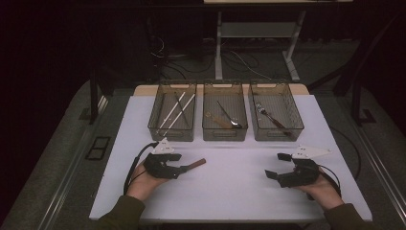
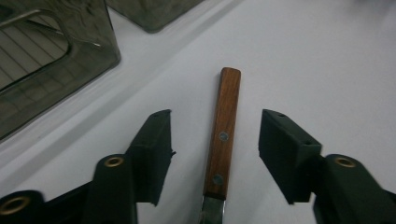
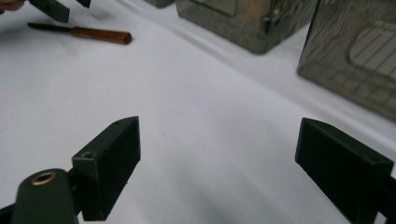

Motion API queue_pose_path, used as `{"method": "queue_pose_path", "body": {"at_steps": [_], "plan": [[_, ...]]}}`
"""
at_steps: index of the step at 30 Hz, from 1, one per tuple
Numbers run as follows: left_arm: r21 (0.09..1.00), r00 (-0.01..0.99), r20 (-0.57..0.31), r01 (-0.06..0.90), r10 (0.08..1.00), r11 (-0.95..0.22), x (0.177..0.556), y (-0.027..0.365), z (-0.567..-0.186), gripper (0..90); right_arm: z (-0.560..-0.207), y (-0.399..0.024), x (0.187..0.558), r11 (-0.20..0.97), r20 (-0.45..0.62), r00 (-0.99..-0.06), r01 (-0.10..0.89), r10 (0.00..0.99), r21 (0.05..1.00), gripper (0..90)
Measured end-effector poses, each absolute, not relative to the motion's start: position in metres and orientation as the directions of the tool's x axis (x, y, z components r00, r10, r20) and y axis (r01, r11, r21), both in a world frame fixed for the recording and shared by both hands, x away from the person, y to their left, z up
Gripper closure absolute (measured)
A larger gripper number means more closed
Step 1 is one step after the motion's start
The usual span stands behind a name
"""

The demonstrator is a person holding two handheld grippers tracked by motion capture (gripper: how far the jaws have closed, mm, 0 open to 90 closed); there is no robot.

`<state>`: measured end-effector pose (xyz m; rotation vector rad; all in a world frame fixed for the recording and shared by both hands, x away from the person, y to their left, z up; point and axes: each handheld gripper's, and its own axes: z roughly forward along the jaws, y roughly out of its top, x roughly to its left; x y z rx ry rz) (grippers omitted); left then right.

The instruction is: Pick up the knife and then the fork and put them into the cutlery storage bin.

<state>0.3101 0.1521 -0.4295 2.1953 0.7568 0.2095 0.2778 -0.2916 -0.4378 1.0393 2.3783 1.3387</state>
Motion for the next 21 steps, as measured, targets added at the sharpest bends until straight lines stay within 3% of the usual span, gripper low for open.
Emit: {"method": "queue_pose_path", "body": {"at_steps": [11,21], "plan": [[0.666,0.832,-0.102,0.464,0.546,-0.584,0.314,0.150,-0.437,65.4,-0.439,-0.290,0.265,0.334,0.151,-0.740,0.463,0.656,0.821,13.8],[0.629,0.853,-0.032,0.422,0.521,-0.653,0.307,0.153,-0.439,67.5,-0.438,-0.291,0.266,0.332,0.153,-0.742,0.461,0.653,0.823,13.9]]}}
